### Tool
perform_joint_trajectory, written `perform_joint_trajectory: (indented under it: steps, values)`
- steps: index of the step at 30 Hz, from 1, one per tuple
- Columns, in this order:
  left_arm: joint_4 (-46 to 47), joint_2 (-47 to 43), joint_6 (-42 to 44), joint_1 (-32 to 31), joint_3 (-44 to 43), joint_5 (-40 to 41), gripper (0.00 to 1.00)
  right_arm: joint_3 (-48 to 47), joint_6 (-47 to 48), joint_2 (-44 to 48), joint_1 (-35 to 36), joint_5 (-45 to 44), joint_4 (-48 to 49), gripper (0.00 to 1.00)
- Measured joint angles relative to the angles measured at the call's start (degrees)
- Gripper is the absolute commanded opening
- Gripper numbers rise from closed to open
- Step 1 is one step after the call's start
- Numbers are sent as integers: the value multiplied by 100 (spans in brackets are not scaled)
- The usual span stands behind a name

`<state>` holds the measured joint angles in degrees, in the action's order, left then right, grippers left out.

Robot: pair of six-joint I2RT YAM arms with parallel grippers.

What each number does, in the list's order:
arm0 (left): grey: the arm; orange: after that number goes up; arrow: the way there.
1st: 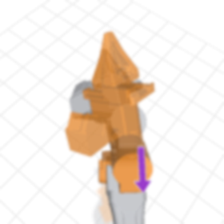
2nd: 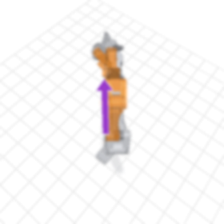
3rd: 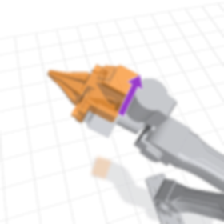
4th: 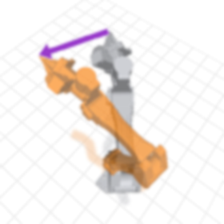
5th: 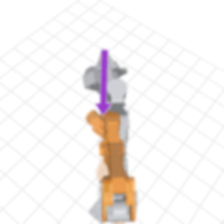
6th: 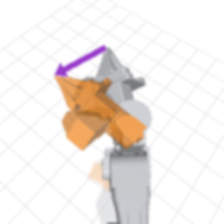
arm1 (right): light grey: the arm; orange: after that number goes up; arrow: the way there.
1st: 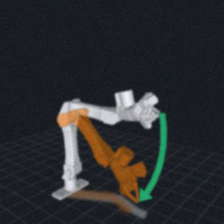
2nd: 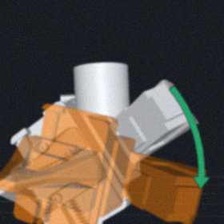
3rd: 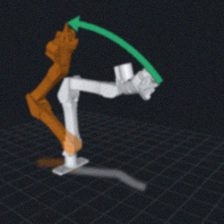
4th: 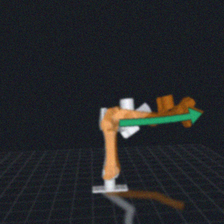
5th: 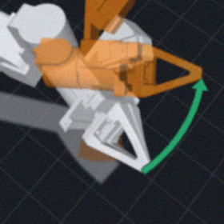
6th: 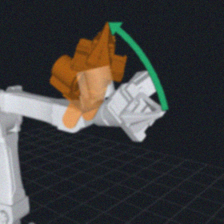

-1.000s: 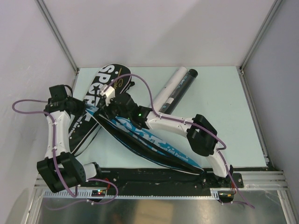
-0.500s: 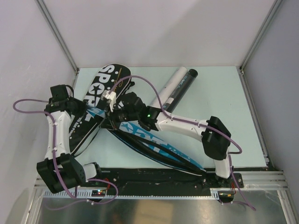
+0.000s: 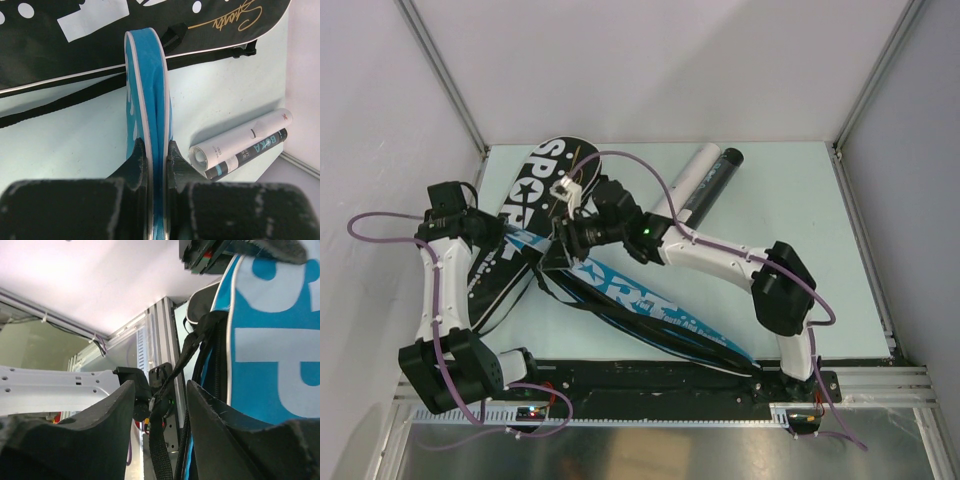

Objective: Pack up the badminton gear
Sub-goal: Adjust the racket bag at the center of the board.

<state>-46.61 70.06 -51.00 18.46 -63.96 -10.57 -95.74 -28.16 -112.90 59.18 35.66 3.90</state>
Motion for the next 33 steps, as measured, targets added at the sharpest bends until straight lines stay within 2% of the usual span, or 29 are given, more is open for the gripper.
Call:
perform_joint_trajectory:
  steps: [8, 15, 18, 21, 25, 29, 33]
  values:
    - [24, 0, 0, 4, 13, 2, 0, -181, -485, 179, -184, -369, -13, 30]
    - [50, 0, -2, 7, 26, -2, 0, -409, -638, 94, -317, -955, -81, 28]
    - [52, 0, -2, 7, 26, -2, 0, -431, -623, -11, -354, -1073, -243, 33]
    - [55, 0, -4, 7, 26, 0, 0, -415, -472, -50, -293, -1215, -669, 44]
    - [57, 0, -9, 7, 26, 9, 0, 129, 118, 260, 66, -1707, -973, 53]
    - [50, 0, -15, 4, 26, 35, 0, 1060, 968, 872, 529, -2146, -1003, 57]
    - [55, 0, -39, 4, 26, 37, 0, 1189, 1541, 1032, 715, -2186, -1003, 60]
